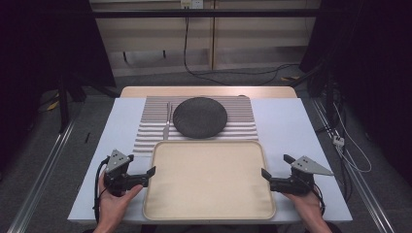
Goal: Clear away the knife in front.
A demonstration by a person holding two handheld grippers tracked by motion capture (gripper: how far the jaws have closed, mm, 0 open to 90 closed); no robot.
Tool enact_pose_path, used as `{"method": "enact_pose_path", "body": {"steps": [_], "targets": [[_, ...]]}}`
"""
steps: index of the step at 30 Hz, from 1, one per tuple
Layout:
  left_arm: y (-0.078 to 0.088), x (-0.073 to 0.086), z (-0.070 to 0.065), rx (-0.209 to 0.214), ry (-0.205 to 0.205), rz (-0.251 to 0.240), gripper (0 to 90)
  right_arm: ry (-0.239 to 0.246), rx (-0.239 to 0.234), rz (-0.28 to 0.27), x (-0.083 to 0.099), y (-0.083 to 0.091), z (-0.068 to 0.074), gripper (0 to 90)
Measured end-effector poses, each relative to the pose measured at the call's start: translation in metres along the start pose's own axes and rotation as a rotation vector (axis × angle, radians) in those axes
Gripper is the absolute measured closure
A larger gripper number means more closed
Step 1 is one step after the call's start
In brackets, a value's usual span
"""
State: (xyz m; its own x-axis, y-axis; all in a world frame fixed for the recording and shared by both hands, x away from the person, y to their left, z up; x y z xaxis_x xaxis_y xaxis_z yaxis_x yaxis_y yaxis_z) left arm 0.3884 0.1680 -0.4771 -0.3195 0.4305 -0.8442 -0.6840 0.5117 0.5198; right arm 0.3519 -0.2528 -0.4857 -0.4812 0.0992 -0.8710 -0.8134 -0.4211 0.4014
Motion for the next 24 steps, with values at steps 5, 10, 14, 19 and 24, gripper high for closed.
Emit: {"method": "enact_pose_path", "body": {"steps": [5, 10, 14, 19, 24], "targets": [[-0.003, -0.001, 0.000, 0.007, 0.001, 0.011, 8.2, -0.006, -0.002, 0.001, 0.000, 0.000, 0.000, 2.9], [-0.007, -0.003, -0.001, 0.016, -0.009, 0.023, 8.1, -0.007, -0.006, 0.009, 0.001, -0.001, -0.001, 3.3], [-0.010, -0.005, -0.002, 0.027, -0.008, 0.032, 8.1, -0.008, -0.010, 0.011, 0.001, -0.001, 0.000, 3.5], [-0.013, -0.012, 0.002, 0.025, -0.007, 0.029, 7.8, -0.001, -0.015, 0.016, 0.001, -0.002, 0.001, 3.6], [-0.016, -0.019, 0.008, 0.002, -0.022, 0.022, 6.0, -0.007, -0.018, 0.015, 0.001, -0.003, 0.002, 3.7]]}}
Point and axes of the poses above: each handheld gripper's, and its own axes: y roughly backward along the jaws, x roughly out of its underside, z roughly to its left, the point moved 9 cm from there along -y, roughly forward along the jaws, and after that the axes turned 14 degrees about -y, right-handed, at the moved point
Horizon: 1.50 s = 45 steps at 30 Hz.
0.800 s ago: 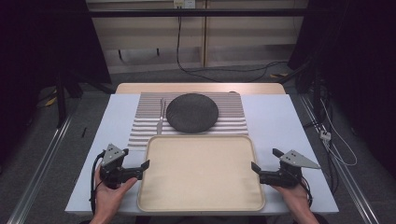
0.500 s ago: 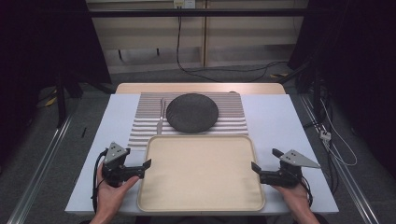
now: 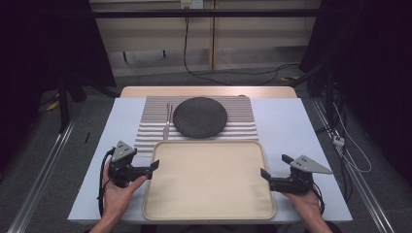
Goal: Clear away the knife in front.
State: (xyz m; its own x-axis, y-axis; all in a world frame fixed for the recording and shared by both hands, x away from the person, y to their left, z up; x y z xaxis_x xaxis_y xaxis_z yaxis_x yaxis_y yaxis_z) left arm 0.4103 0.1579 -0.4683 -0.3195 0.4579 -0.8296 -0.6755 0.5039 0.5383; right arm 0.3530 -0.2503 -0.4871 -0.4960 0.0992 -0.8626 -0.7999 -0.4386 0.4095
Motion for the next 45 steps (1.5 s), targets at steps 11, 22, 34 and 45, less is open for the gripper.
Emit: {"method": "enact_pose_path", "body": {"steps": [11, 22, 34, 45], "targets": [[-0.012, -0.016, 0.019, -0.001, 0.009, -0.004, 6.5, 0.009, -0.003, -0.003, -0.001, 0.000, 0.004, 4.3], [-0.031, -0.031, 0.043, -0.011, 0.037, 0.015, 6.6, 0.001, -0.007, 0.004, 0.000, -0.002, 0.001, 4.3], [-0.064, -0.045, 0.053, -0.027, 0.025, 0.056, 10.9, 0.002, -0.017, 0.015, 0.000, -0.004, 0.002, 4.3], [-0.093, -0.060, 0.070, -0.035, 0.033, 0.095, 14.0, -0.006, -0.017, 0.019, 0.001, -0.005, 0.002, 4.2]]}}
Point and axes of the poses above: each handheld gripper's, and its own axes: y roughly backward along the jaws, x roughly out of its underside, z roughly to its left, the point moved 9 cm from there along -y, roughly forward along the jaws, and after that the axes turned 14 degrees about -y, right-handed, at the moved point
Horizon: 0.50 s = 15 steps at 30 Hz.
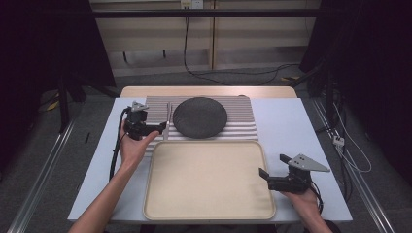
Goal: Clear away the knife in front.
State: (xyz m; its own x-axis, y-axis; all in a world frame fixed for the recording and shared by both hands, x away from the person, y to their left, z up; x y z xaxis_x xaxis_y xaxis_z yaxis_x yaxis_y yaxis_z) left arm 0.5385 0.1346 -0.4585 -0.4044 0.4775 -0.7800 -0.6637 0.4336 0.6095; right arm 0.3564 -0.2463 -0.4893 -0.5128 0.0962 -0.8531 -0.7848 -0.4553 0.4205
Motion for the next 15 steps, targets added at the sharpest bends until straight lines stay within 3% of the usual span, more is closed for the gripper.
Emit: {"method": "enact_pose_path", "body": {"steps": [3, 6, 9, 13, 15], "targets": [[-0.009, -0.006, 0.006, -0.013, -0.010, 0.014, 15.1, 0.001, -0.001, -0.001, 0.000, 0.000, 0.000, 4.3], [-0.020, -0.012, 0.010, -0.002, 0.011, 0.011, 17.2, -0.004, -0.003, 0.004, 0.001, 0.000, 0.000, 4.2], [-0.033, -0.015, 0.013, -0.009, -0.006, 0.045, 19.8, -0.002, -0.005, 0.003, 0.000, 0.000, 0.000, 4.3], [-0.049, -0.017, 0.019, -0.034, 0.022, 0.071, 23.8, -0.002, -0.007, 0.005, 0.001, 0.000, 0.000, 4.2], [-0.056, -0.015, 0.020, -0.019, 0.028, 0.095, 24.9, -0.003, -0.009, 0.006, 0.001, 0.000, 0.000, 4.2]]}}
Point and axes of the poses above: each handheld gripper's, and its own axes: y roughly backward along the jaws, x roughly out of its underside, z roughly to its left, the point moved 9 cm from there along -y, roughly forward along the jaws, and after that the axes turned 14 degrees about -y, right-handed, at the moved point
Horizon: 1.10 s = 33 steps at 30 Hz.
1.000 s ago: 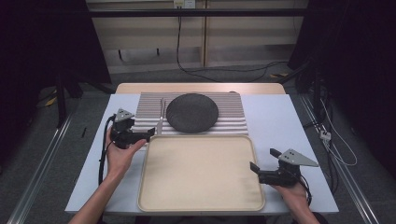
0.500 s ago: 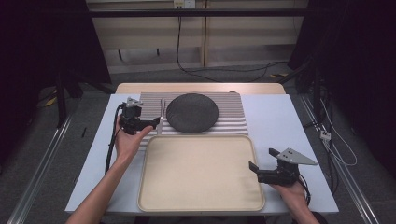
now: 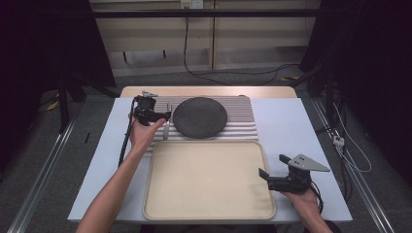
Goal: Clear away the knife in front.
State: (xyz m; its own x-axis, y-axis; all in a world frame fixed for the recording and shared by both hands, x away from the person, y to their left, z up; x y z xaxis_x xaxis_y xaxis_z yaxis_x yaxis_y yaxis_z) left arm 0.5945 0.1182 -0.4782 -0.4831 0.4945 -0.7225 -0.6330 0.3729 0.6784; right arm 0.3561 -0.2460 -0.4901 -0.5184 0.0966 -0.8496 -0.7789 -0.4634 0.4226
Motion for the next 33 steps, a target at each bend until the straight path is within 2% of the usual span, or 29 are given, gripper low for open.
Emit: {"method": "enact_pose_path", "body": {"steps": [2, 3, 5, 7, 9, 11, 14, 18, 19, 21, 26, 29, 30, 33], "targets": [[-0.008, 0.002, 0.000, 0.009, 0.003, 0.015, 28.9, -0.003, -0.002, 0.002, 0.000, 0.000, 0.000, 4.2], [-0.011, 0.003, 0.001, 0.012, 0.001, 0.028, 33.8, -0.003, -0.002, 0.002, 0.000, 0.000, 0.000, 4.3], [-0.020, 0.006, 0.003, 0.010, 0.012, 0.066, 36.0, -0.003, -0.005, 0.003, 0.001, 0.000, 0.000, 4.3], [-0.027, 0.008, 0.005, 0.023, 0.026, 0.080, 37.1, -0.002, -0.002, 0.004, 0.001, 0.000, 0.000, 4.3], [-0.031, 0.010, 0.007, 0.012, 0.023, 0.096, 44.7, -0.003, -0.003, 0.003, 0.001, 0.000, 0.000, 4.3], [-0.035, 0.011, 0.007, 0.028, 0.056, 0.097, 46.8, -0.002, -0.002, 0.004, 0.001, 0.000, 0.000, 4.3], [-0.042, 0.016, 0.004, 0.027, 0.031, 0.145, 50.3, -0.001, -0.003, 0.005, 0.001, -0.001, 0.000, 4.3], [-0.047, 0.018, 0.003, 0.021, 0.057, 0.150, 55.9, 0.000, -0.005, 0.003, 0.001, 0.000, 0.001, 4.3], [-0.049, 0.018, 0.001, 0.031, 0.053, 0.157, 55.9, 0.000, -0.005, 0.003, 0.001, 0.000, 0.001, 4.3], [-0.051, 0.017, 0.001, 0.016, 0.036, 0.163, 60.4, -0.001, -0.005, 0.006, 0.001, 0.000, 0.000, 4.3], [-0.054, 0.013, 0.001, 0.030, 0.044, 0.177, 65.3, -0.001, -0.006, 0.006, 0.001, 0.000, 0.000, 4.3], [-0.055, 0.012, 0.000, 0.034, 0.032, 0.191, 68.3, 0.001, -0.008, 0.006, 0.001, 0.000, 0.001, 4.3], [-0.056, 0.011, 0.000, 0.039, 0.038, 0.191, 73.5, 0.001, -0.008, 0.006, 0.001, 0.000, 0.001, 4.3], [-0.056, 0.011, 0.000, 0.039, 0.047, 0.206, 74.1, 0.002, -0.009, 0.006, 0.001, 0.000, 0.001, 4.4]]}}
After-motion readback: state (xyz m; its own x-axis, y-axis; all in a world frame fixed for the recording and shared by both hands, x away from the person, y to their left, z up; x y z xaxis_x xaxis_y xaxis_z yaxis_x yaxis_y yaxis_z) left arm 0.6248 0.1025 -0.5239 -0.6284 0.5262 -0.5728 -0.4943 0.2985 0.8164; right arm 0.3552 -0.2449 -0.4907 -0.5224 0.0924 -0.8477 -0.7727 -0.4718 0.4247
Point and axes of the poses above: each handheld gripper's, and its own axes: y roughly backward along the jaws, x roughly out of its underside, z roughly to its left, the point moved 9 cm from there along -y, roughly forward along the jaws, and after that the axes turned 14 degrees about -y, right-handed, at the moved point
